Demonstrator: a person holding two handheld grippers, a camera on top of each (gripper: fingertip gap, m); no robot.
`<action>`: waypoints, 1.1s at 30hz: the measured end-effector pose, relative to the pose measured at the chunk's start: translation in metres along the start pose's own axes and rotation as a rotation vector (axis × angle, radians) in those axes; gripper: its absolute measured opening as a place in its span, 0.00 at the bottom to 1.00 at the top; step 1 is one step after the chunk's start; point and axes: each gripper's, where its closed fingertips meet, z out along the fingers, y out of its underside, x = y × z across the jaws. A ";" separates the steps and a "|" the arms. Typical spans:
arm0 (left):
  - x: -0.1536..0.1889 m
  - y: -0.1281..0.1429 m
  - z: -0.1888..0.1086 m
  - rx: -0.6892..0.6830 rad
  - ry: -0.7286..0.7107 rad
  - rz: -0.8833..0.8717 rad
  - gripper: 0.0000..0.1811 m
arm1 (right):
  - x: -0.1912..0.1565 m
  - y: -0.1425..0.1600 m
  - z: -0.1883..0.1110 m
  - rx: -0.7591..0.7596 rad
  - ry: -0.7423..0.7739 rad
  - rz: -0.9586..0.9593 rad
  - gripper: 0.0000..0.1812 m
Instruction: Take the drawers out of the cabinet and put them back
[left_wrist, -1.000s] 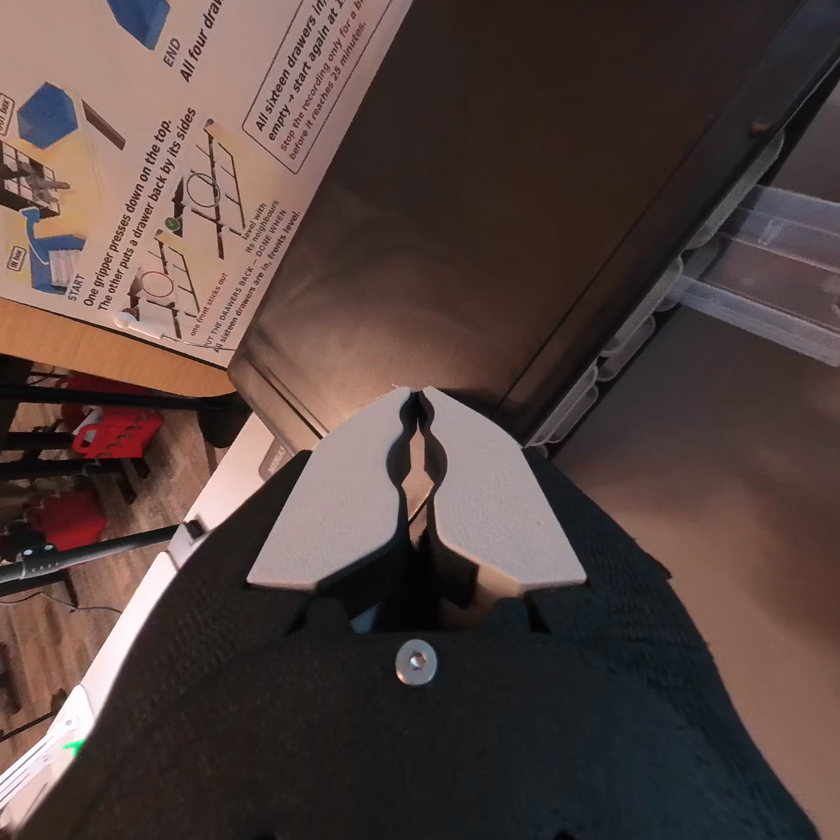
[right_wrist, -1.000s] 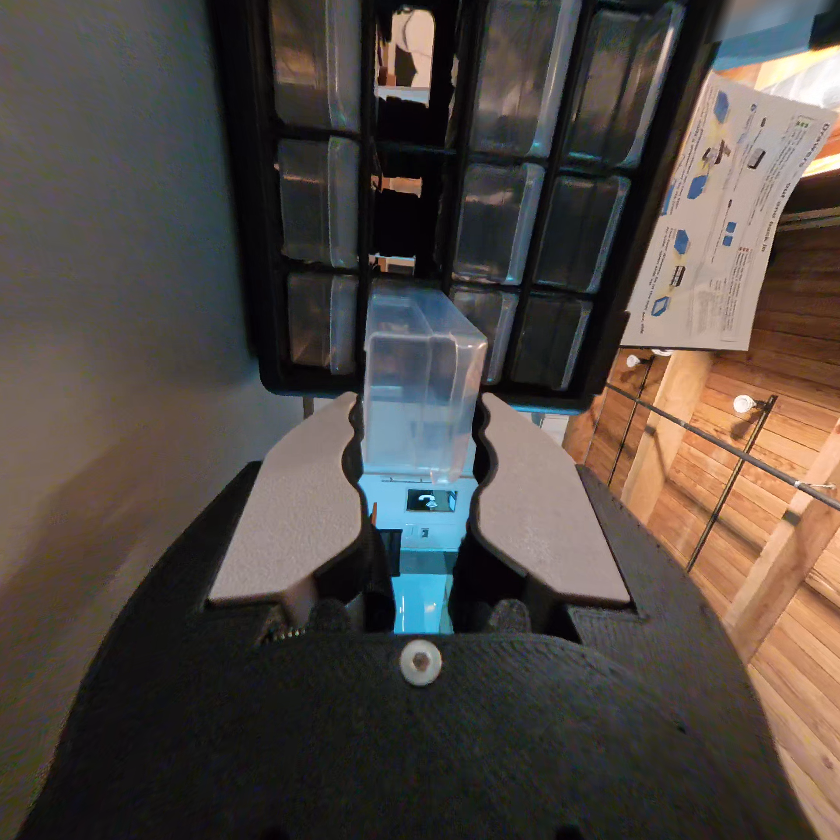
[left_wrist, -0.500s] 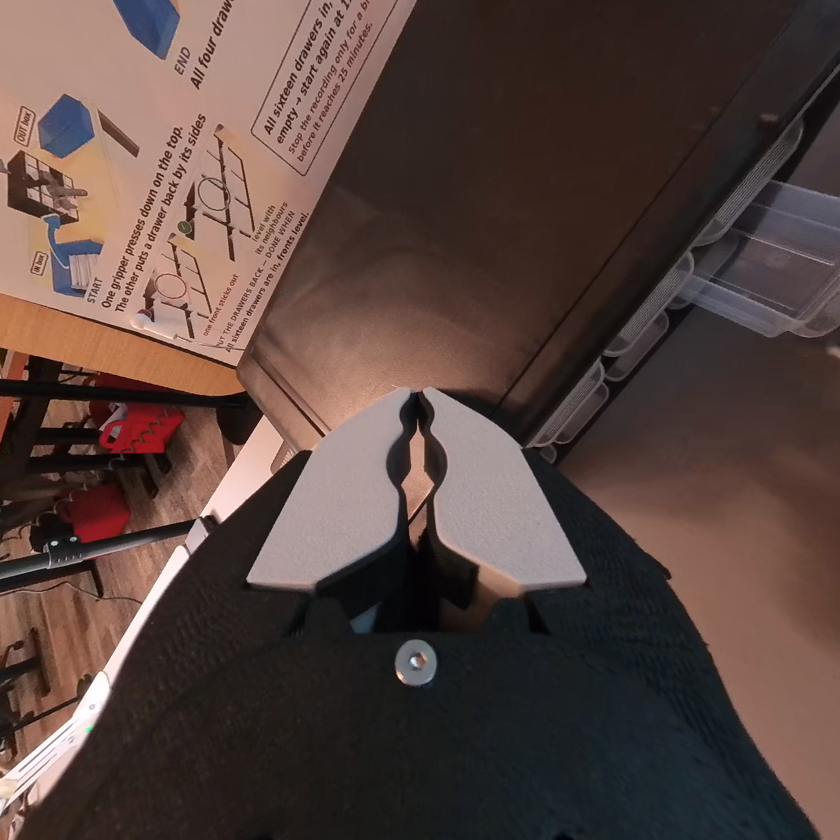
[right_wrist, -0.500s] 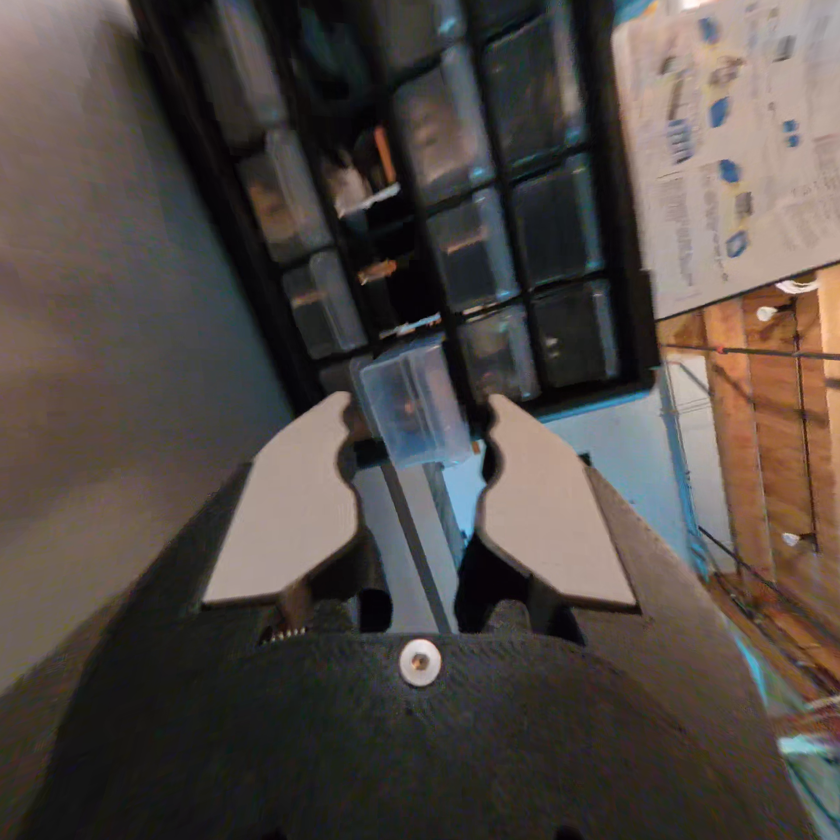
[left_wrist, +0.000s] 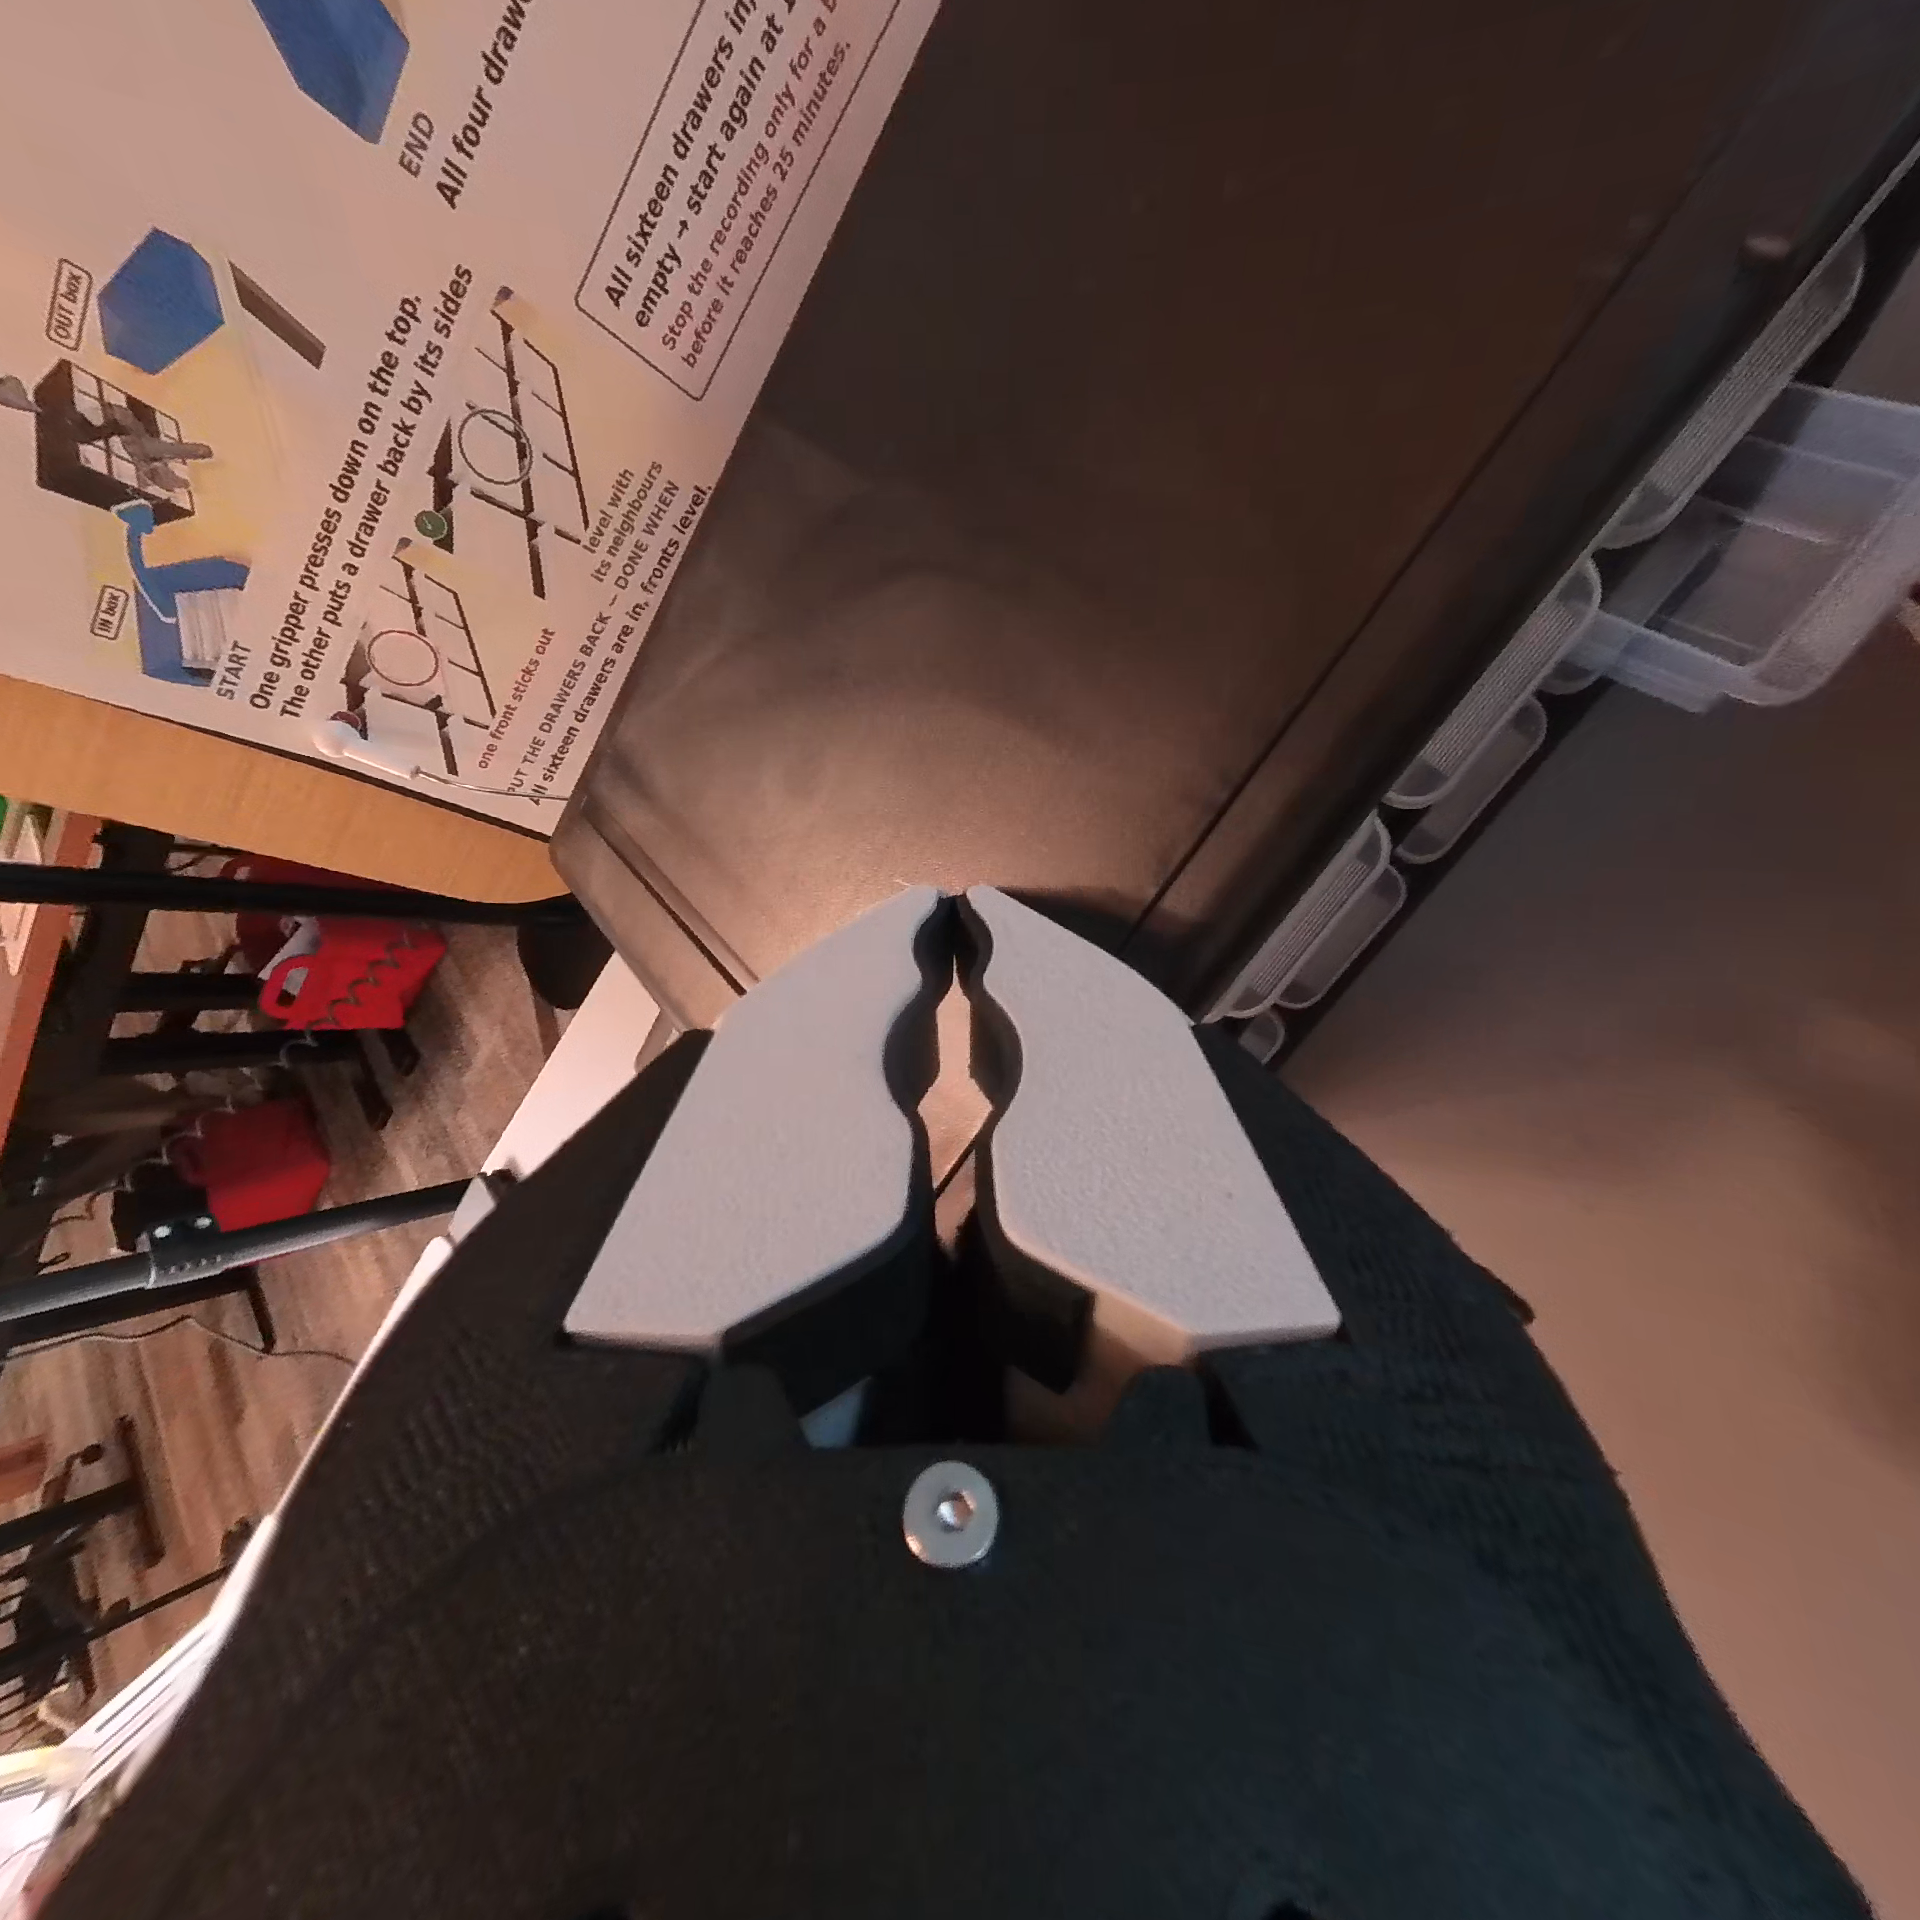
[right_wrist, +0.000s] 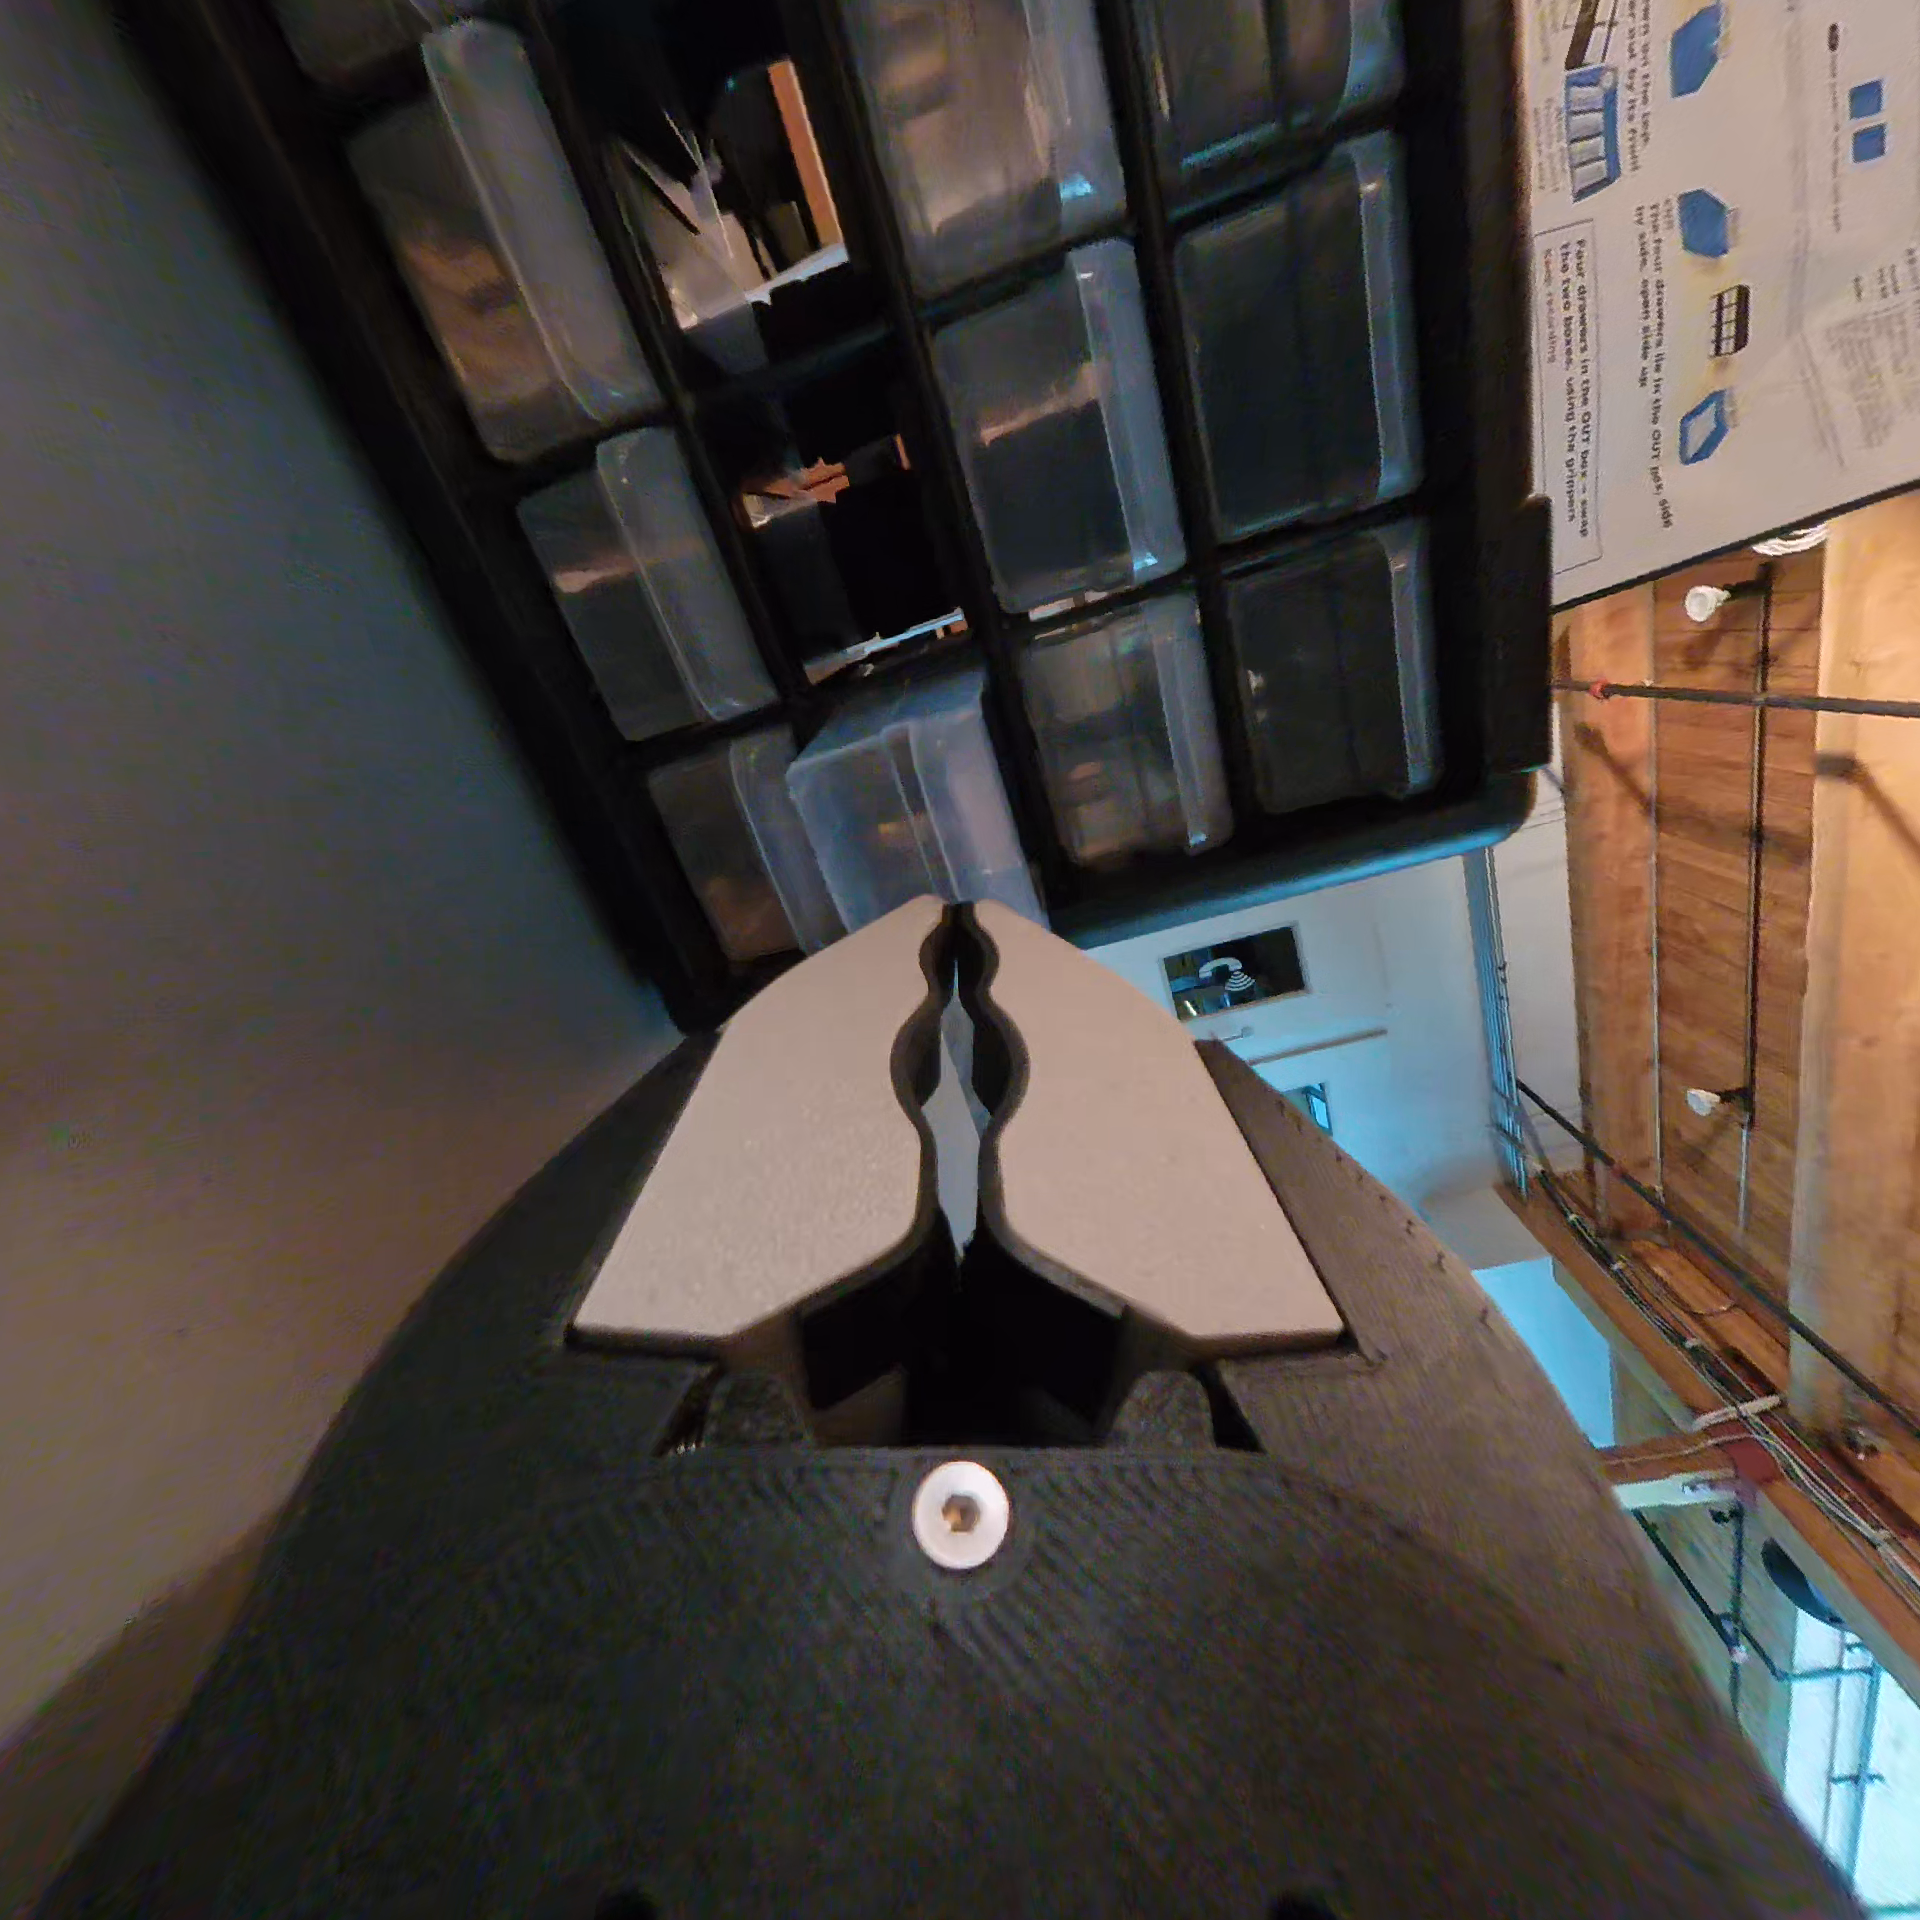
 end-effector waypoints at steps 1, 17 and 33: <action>0.000 0.000 0.000 0.005 0.003 -0.003 0.00 | 0.000 0.000 0.003 -0.004 -0.004 0.000 0.00; 0.000 0.000 -0.001 0.066 0.025 -0.038 0.00 | -0.015 0.012 0.054 -0.116 -0.089 0.021 0.00; -0.032 0.039 -0.071 1.043 -0.088 -0.718 0.32 | 0.051 0.028 0.032 0.164 -0.025 1.177 0.24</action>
